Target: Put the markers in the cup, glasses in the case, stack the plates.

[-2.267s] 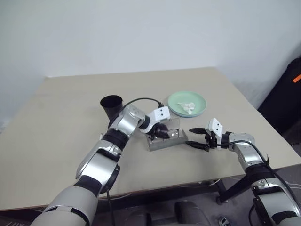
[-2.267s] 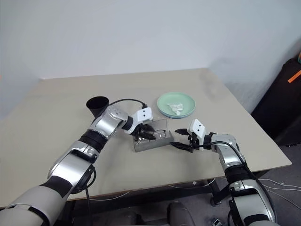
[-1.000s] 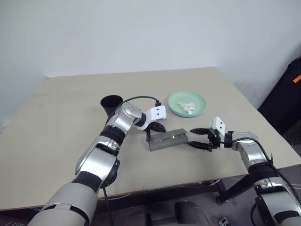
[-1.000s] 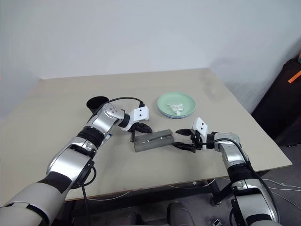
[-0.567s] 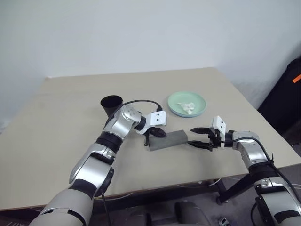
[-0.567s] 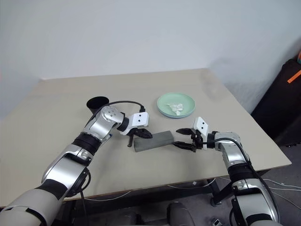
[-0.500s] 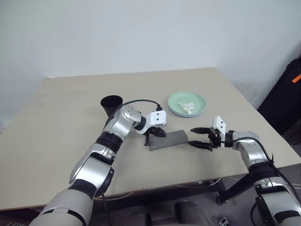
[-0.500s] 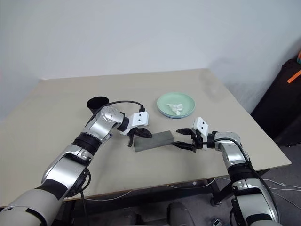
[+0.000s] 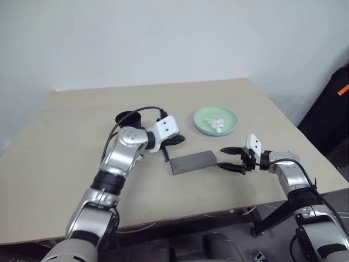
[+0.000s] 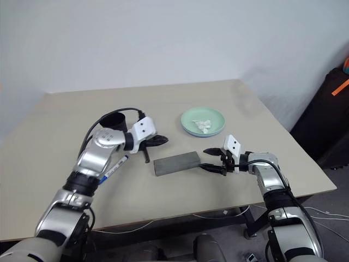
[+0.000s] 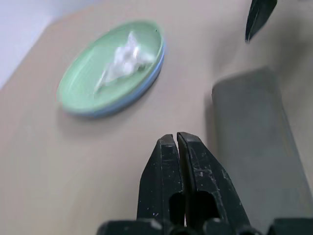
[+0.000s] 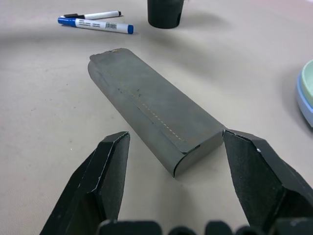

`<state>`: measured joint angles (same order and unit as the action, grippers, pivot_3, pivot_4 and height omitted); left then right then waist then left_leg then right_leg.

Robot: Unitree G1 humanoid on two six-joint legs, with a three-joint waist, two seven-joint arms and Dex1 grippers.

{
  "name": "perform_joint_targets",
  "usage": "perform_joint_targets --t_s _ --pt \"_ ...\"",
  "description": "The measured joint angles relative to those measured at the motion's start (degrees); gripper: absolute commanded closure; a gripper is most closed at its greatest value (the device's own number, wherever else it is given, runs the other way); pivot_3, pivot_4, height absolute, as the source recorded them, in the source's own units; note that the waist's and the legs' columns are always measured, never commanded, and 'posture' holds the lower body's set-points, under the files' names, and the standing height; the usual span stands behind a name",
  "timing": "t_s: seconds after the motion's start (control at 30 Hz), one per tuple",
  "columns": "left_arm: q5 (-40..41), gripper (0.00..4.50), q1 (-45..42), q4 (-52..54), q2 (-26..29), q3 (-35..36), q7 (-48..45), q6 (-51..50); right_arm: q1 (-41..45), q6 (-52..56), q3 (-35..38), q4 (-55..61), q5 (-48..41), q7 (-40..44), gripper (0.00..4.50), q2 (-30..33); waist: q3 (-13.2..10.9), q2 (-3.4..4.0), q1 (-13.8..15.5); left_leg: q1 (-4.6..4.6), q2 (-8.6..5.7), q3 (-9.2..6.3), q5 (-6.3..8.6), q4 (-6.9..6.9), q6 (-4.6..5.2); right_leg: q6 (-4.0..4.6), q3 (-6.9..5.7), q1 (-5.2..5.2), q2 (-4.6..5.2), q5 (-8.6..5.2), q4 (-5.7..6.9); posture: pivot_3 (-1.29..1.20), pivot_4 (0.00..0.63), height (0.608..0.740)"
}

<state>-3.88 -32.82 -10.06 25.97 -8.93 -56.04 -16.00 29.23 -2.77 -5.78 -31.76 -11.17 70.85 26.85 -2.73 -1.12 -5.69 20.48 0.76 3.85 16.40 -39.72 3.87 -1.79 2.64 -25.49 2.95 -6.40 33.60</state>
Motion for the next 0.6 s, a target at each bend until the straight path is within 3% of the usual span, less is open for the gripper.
perform_joint_targets --t_s 0.1,0.2,0.47,0.6 --pt "2.9 4.49 5.7 9.2 2.7 2.8 0.1 -3.7 -0.1 0.0 0.2 1.4 -0.1 -0.1 1.22 0.1 0.0 0.00 0.0 -0.02 0.16 0.03 0.00 -0.06 -0.01 0.01 0.01 0.01 0.02 -0.02 0.03 0.00 0.000 0.740" --pt "6.2 3.92 10.2 16.4 5.2 5.6 0.5 -9.1 -0.1 0.1 0.4 2.9 -0.1 -0.2 1.22 0.2 0.0 0.00 0.0 -0.01 0.20 0.07 0.01 -0.13 -0.01 0.01 0.01 0.02 0.06 -0.02 0.02 0.00 0.000 0.740" --pt "11.5 1.24 13.6 19.2 4.3 12.9 9.8 -21.2 -0.4 0.1 0.3 3.5 -0.1 -0.6 1.22 0.2 0.0 -0.01 0.0 -0.02 0.18 0.08 0.01 -0.17 -0.05 0.01 -0.06 0.02 0.08 -0.02 0.04 0.00 0.000 0.740" --pt "12.9 1.24 15.0 20.5 6.4 12.1 10.8 -26.4 -0.4 0.1 0.3 3.5 -0.1 -0.6 1.22 0.1 0.0 -0.01 -0.1 0.02 0.01 0.08 0.02 -0.16 -0.06 0.01 -0.12 -0.03 0.05 -0.02 0.04 0.00 0.000 0.740"
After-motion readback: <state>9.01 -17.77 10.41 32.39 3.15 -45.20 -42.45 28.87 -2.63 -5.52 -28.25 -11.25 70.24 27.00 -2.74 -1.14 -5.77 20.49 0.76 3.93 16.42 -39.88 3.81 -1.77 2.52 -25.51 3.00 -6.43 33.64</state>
